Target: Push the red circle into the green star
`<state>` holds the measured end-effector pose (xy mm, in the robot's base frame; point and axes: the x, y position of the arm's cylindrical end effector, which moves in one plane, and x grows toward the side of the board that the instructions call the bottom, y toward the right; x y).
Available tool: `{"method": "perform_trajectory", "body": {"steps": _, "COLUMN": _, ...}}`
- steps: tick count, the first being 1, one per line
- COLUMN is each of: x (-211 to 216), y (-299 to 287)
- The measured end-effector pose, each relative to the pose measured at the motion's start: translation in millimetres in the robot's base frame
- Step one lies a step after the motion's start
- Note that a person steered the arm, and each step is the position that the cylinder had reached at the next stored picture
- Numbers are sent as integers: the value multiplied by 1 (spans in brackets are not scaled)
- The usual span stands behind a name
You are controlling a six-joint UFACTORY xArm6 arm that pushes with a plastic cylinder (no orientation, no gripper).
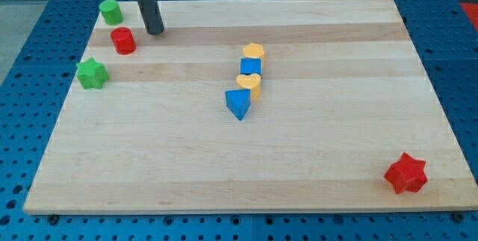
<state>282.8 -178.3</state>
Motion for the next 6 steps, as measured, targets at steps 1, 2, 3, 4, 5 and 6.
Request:
{"method": "perform_trajectory", "body": {"steps": 1, "x": 4, "y": -2}}
{"method": "perform_trajectory", "body": {"steps": 2, "x": 5, "y": -42}}
{"method": "perform_trajectory", "body": {"steps": 3, "x": 9, "y": -77}}
{"method": "perform_trajectory", "body": {"steps": 4, "x": 21, "y": -81}}
{"method": "perform_trajectory", "body": {"steps": 5, "x": 26, "y": -62}}
{"method": "perform_trajectory", "body": {"steps": 6, "x": 30, "y": -60}}
